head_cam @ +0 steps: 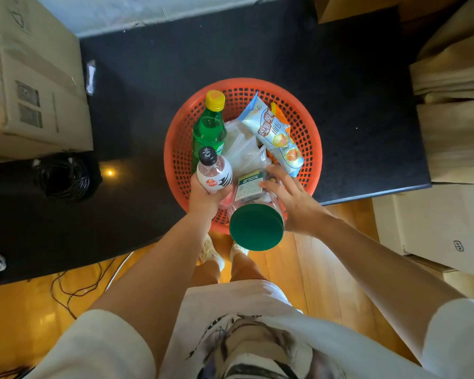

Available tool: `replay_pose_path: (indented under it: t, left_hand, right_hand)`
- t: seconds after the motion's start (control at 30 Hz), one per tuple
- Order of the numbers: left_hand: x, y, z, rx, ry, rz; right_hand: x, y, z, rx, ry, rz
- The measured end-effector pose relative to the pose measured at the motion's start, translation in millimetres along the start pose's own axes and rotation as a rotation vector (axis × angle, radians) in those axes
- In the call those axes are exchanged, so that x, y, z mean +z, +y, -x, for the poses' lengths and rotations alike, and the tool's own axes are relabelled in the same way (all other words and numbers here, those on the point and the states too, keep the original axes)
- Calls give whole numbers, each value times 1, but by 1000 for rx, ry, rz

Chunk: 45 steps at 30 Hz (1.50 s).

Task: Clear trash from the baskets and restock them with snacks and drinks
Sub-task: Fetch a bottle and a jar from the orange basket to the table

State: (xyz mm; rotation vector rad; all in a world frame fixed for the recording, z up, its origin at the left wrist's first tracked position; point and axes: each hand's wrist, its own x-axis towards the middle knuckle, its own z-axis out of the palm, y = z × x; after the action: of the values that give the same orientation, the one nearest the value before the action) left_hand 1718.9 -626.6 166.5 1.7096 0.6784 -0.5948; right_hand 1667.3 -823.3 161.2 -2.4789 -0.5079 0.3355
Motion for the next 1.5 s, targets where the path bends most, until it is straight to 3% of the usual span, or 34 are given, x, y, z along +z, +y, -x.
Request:
replay_pose_path:
  t: [0.07,0.17,0.33,0.47,0.57,0.7,0.83,1.17,1.5]
  left_hand:
    - [-1,1,3,23,11,9]
    - [-11,3,8,73,-28,18]
    - [-42,18,26,169,-97,29]
    - [-78,21,45,267,-200,74]
    - [-103,24,58,306,-261,148]
    - [-125,34,71,256,-287,272]
    - [-143,49,83,230,-538,303]
    - [-135,29,125,218,-957,-150]
    - [-106,-76,238,132,-1442,-786]
  right_hand:
    - [-2,-3,-1,-19,25,-20]
    - [-7,-11,1,105,15,-149]
    - [-12,-37,10,167,209,-292]
    - [-15,-67,32,335,359,-648]
    - [-13,-99,51,508,527,-1010]
    - [-2,-137,77,705,780,-1258]
    - [17,-181,99,789,1040,-1386]
    - [113,-323,155,1036,1576,-1427]
    - [225,-473,218,1096,2330,-1353]
